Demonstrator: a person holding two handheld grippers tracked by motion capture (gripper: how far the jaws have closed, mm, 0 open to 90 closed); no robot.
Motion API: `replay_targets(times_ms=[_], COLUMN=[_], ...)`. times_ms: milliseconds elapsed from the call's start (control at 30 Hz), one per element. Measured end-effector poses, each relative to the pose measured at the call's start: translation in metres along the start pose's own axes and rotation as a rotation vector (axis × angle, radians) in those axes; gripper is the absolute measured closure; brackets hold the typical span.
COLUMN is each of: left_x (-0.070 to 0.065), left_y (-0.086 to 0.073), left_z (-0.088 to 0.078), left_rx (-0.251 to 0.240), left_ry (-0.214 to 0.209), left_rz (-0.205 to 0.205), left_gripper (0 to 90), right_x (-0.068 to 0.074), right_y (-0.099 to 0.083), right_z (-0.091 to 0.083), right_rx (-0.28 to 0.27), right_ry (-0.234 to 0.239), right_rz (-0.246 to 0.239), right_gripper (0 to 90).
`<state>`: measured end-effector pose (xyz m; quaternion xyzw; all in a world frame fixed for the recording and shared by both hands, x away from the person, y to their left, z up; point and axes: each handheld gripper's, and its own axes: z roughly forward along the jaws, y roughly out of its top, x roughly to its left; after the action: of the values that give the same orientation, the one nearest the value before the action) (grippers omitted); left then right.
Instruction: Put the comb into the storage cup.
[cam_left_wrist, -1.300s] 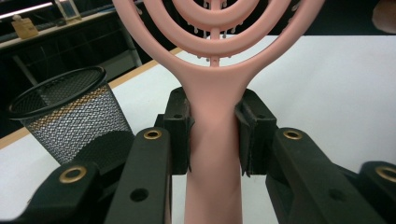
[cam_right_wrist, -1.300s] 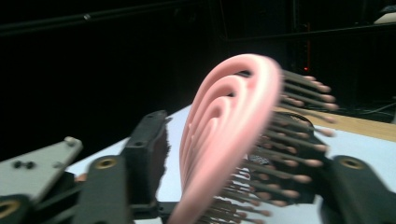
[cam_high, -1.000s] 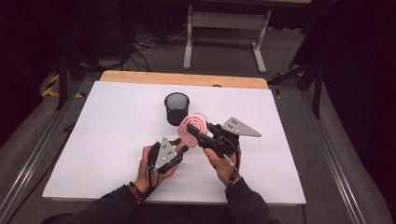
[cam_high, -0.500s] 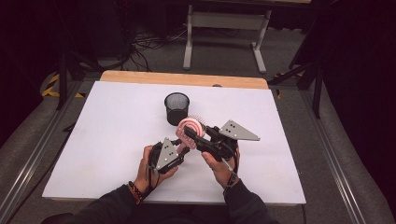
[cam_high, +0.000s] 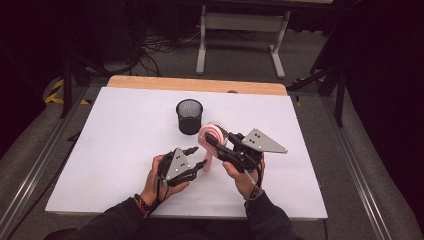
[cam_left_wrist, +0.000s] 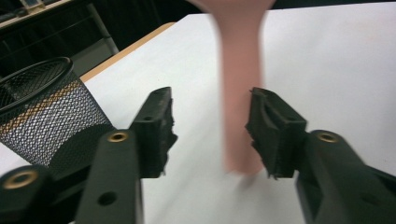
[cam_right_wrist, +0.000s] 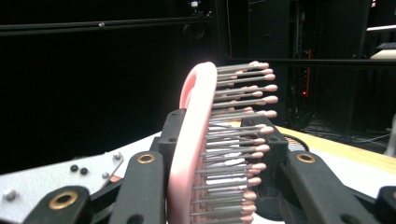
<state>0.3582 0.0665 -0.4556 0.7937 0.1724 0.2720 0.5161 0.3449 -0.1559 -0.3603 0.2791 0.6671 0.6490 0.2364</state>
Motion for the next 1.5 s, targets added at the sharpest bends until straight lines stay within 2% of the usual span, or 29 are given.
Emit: replay_targets(times_ms=[67,167,233,300,367,433,633,767,933,1033,1100,1233,1300,1500], left_x=[0.006,0.010,0.014,0.018,0.019,0.026,0.040,0.049,0.056,0.062,0.063,0.073,0.075,0.083], left_y=[-0.001,-0.001,0.000,0.001,0.002,0.005,0.004,0.002,-0.005,-0.013,-0.015,-0.024,-0.026,-0.044], left_z=[-0.002,-0.004,-0.009,-0.014,-0.016,-0.024,-0.037,-0.047,-0.056,-0.065,-0.067,-0.082,-0.085,-0.105], left_rx=[-0.001,-0.002,-0.019,-0.033,-0.035,-0.042,-0.079,-0.065,-0.067,-0.061,-0.054,-0.065,-0.061,-0.044], left_ry=[-0.022,-0.032,-0.043,-0.061,-0.054,-0.052,-0.080,-0.088,-0.084,-0.094,-0.087,-0.069,-0.067,-0.054], left_rz=[-0.007,-0.013,-0.017,-0.007,-0.004,0.027,0.003,0.050,0.055,0.044,0.045,0.008,0.006,-0.021], left_gripper=[43.6,40.2,37.0,31.2,26.9,24.7,19.3,15.4,13.2,12.1,11.5,9.1,7.9,6.2], right_x=[-0.001,-0.002,-0.004,-0.004,-0.004,-0.005,-0.009,-0.011,-0.012,-0.013,-0.013,-0.013,-0.014,-0.019], right_y=[0.001,0.001,0.001,0.002,0.003,0.004,0.006,0.008,0.009,0.009,0.009,0.009,0.009,0.013], right_z=[-0.001,-0.002,-0.003,-0.004,-0.005,-0.007,-0.011,-0.013,-0.014,-0.015,-0.014,-0.012,-0.011,-0.010], right_rx=[0.001,0.008,0.009,0.015,0.013,0.009,0.002,-0.001,0.003,-0.001,0.003,0.005,0.007,-0.003], right_ry=[-0.005,-0.017,-0.024,-0.034,-0.037,-0.045,-0.062,-0.064,-0.066,-0.067,-0.068,-0.068,-0.067,-0.080], right_rz=[-0.004,-0.020,-0.023,-0.028,-0.032,-0.034,-0.037,-0.034,-0.043,-0.043,-0.045,-0.050,-0.050,-0.049], right_gripper=[63.2,63.3,63.3,63.3,63.3,63.3,63.3,63.4,63.3,63.3,63.3,63.3,63.3,63.3])
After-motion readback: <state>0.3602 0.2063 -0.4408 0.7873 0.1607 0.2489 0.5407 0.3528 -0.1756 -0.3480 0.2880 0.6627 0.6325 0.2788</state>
